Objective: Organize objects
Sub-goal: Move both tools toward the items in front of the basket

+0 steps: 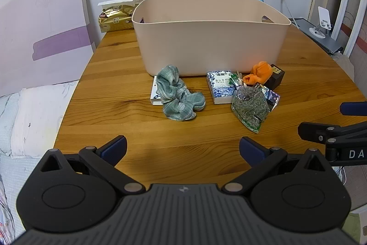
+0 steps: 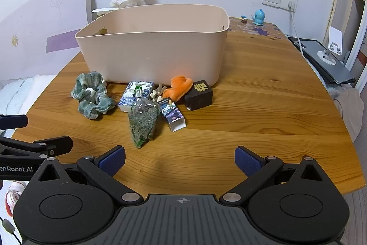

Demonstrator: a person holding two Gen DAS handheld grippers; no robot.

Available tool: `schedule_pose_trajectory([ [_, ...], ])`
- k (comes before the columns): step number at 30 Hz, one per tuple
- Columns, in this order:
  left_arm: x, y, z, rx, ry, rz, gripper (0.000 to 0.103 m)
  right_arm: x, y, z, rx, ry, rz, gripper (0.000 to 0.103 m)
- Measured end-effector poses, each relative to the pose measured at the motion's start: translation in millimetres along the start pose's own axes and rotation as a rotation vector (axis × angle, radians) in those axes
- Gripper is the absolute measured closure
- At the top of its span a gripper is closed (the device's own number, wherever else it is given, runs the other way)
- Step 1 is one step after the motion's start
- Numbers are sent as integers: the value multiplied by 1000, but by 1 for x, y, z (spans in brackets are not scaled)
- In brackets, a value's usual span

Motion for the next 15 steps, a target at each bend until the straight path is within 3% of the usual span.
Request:
schedule_pose_trajectory([
  [15,4,0,-1,10,7,19,0,-5,-3,1,-5,3,-13,0],
])
Point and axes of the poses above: each gripper's, at about its wrist camera, not at the fingertips, and z roughly the way its jaws point, x to its right, y to its underside, the point moved 4 cm from there along z, roughly the way its jaws point, and after that the axes turned 10 degrees about x, right-handed, at the moved point
